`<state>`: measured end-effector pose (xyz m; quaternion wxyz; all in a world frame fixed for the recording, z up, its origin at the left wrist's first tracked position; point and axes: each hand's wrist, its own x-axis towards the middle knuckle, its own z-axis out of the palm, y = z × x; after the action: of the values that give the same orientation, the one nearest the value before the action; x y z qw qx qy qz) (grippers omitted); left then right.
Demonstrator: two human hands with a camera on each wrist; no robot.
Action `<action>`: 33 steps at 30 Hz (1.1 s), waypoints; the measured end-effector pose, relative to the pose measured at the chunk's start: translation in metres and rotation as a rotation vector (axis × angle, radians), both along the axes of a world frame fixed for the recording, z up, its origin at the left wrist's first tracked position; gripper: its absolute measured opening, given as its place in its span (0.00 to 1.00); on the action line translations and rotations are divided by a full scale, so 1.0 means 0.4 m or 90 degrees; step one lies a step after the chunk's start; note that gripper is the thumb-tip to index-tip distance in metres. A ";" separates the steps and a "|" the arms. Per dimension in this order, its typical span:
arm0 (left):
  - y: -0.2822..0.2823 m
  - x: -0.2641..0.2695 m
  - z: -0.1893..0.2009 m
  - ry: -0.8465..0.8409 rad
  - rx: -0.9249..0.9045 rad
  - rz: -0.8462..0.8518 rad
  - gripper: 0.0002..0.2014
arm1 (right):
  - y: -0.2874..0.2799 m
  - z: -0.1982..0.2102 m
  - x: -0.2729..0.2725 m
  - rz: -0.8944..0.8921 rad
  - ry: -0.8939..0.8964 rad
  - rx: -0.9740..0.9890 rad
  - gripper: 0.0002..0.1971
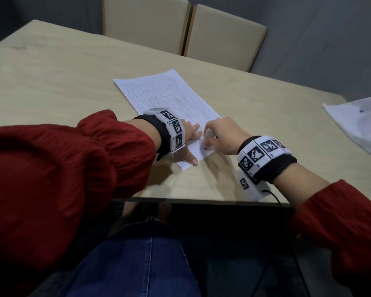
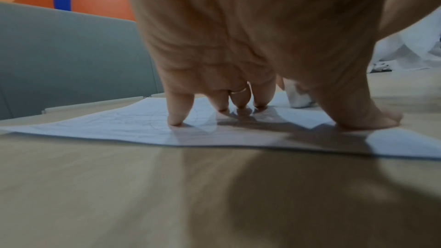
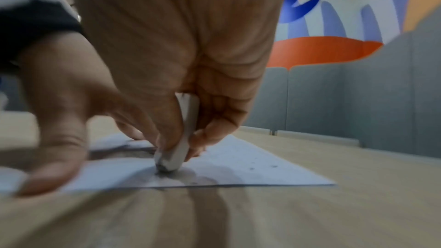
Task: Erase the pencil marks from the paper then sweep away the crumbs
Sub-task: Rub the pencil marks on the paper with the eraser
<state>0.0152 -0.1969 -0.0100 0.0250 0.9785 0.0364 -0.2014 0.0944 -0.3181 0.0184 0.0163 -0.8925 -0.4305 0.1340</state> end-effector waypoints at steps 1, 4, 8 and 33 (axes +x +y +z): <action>0.002 0.002 -0.004 0.004 0.010 0.001 0.51 | 0.001 0.003 0.015 -0.027 -0.013 0.001 0.07; 0.005 0.006 -0.002 0.013 0.008 0.000 0.52 | -0.002 0.007 -0.004 -0.022 -0.017 -0.021 0.07; 0.008 0.011 0.000 0.019 -0.013 0.000 0.52 | -0.023 -0.001 -0.039 0.033 -0.001 -0.051 0.04; 0.011 0.018 -0.004 0.036 0.010 0.014 0.53 | -0.041 -0.013 -0.033 -0.005 -0.002 0.037 0.05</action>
<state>0.0226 -0.1926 -0.0115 0.0185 0.9722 0.0498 -0.2280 0.0814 -0.3343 0.0134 0.0421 -0.8934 -0.4309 0.1199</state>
